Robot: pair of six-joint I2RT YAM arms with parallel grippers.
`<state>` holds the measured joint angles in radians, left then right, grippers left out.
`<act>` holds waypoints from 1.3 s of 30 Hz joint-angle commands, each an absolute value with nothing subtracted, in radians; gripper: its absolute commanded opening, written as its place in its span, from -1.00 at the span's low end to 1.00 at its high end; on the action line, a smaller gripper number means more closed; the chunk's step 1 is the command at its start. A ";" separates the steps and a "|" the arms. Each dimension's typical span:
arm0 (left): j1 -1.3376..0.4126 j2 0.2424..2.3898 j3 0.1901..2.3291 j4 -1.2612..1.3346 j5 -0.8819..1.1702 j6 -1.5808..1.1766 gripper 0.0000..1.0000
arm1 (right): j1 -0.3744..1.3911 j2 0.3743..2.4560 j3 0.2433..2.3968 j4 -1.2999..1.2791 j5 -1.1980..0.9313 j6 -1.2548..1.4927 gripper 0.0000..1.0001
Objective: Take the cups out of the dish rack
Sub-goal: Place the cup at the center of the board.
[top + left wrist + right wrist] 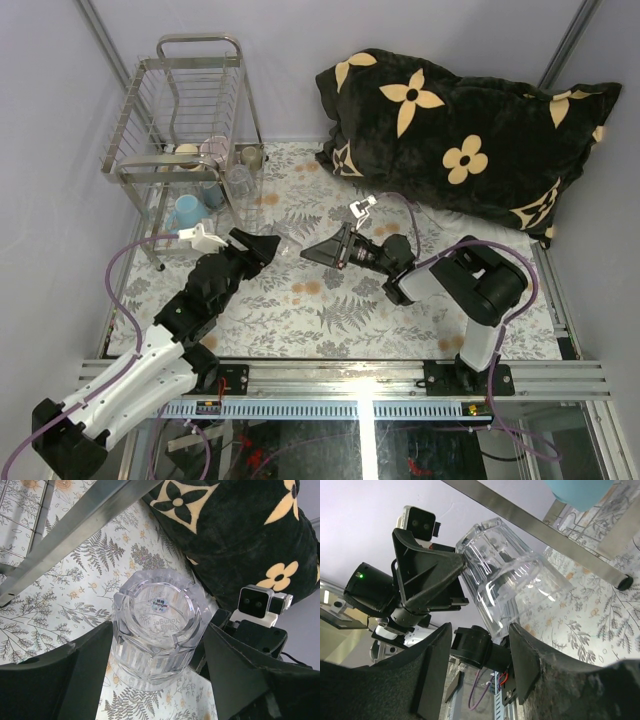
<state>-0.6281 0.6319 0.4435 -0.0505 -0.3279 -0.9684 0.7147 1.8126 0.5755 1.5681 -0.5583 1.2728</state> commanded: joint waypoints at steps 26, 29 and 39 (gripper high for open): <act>-0.637 0.638 0.487 0.062 -0.275 -0.964 -0.30 | 0.794 1.868 0.687 1.706 -0.464 1.284 -1.00; -0.636 0.622 0.499 0.042 -0.291 -0.942 -0.03 | 0.794 1.839 0.645 1.701 -0.444 1.261 -1.00; -0.637 0.629 0.533 -0.029 -0.316 -0.873 0.40 | 0.759 1.696 0.466 1.614 -0.342 1.151 -1.00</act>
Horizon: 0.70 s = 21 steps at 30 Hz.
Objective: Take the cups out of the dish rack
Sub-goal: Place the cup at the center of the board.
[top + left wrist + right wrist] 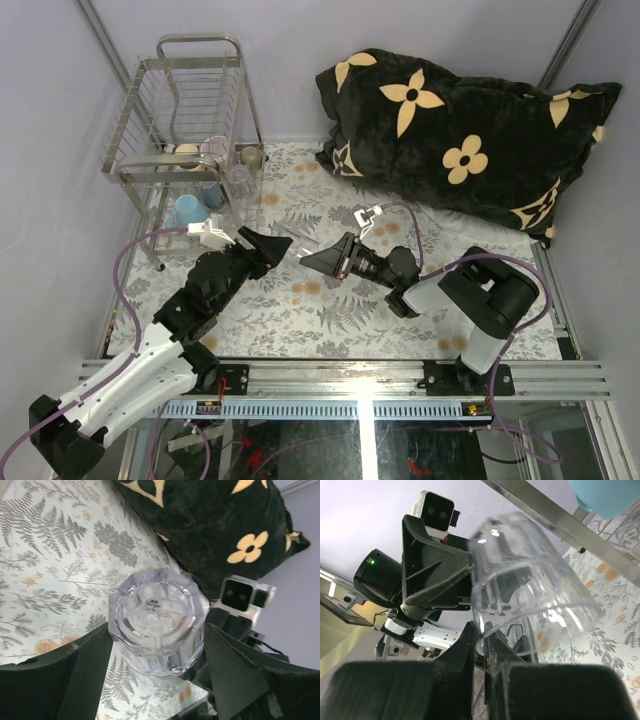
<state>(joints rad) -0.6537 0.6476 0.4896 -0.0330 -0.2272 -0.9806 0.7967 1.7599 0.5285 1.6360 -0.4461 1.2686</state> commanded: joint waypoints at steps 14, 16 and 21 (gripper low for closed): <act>-0.637 0.610 0.551 -0.048 -0.320 -0.789 0.98 | 0.687 1.464 0.381 1.239 -0.266 0.968 -1.00; -0.637 0.621 0.542 -0.038 -0.309 -0.780 0.98 | 0.687 1.366 0.409 1.019 -0.209 0.885 -1.00; -0.637 0.676 0.512 0.017 -0.262 -0.737 1.00 | 0.686 1.152 0.545 0.456 -0.011 0.671 -1.00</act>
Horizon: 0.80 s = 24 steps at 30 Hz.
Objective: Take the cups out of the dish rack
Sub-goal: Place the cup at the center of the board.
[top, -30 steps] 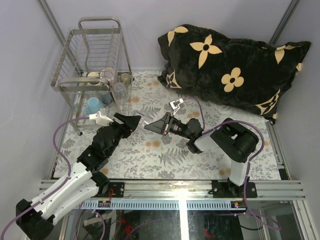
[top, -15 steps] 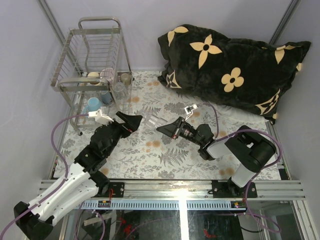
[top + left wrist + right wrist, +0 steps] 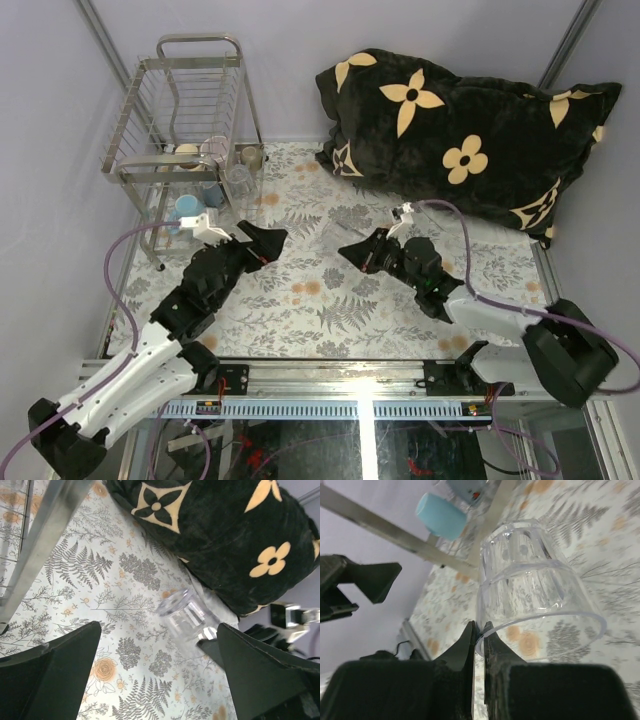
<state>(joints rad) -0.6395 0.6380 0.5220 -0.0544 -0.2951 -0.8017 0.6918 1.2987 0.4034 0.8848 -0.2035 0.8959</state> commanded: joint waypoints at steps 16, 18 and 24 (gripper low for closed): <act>-0.637 0.828 0.392 0.196 -0.156 -0.682 0.99 | 0.617 1.075 0.888 -0.375 0.470 0.434 -1.00; -0.638 0.854 0.406 0.190 -0.136 -0.665 0.99 | 0.583 1.083 0.912 -0.439 0.507 0.425 -1.00; -0.642 0.900 0.422 0.184 -0.062 -0.651 0.99 | 0.419 1.122 0.934 -0.534 0.506 0.367 -1.00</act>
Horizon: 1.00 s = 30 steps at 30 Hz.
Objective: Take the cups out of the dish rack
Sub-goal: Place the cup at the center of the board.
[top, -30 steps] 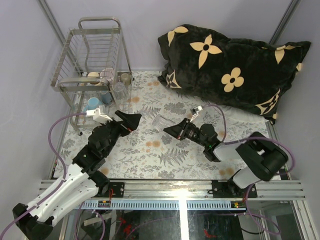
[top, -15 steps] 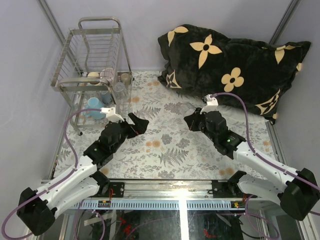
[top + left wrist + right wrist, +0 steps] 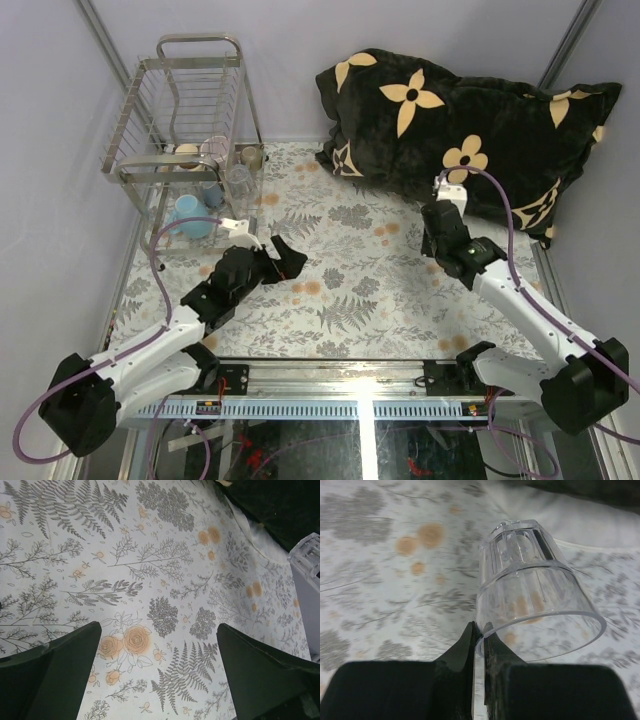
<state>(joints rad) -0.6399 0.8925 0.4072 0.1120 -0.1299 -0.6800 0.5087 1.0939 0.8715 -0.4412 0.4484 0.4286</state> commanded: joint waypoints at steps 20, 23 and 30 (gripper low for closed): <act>-0.652 0.810 0.383 0.189 -0.014 -0.686 0.99 | -0.053 1.449 1.242 -0.811 0.309 0.288 -1.00; -0.652 0.793 0.382 0.181 -0.017 -0.687 0.99 | -0.118 1.476 1.277 -0.857 0.286 0.265 -1.00; -0.653 0.764 0.375 0.183 -0.016 -0.697 0.99 | -0.203 1.468 1.249 -0.888 0.224 0.242 -1.00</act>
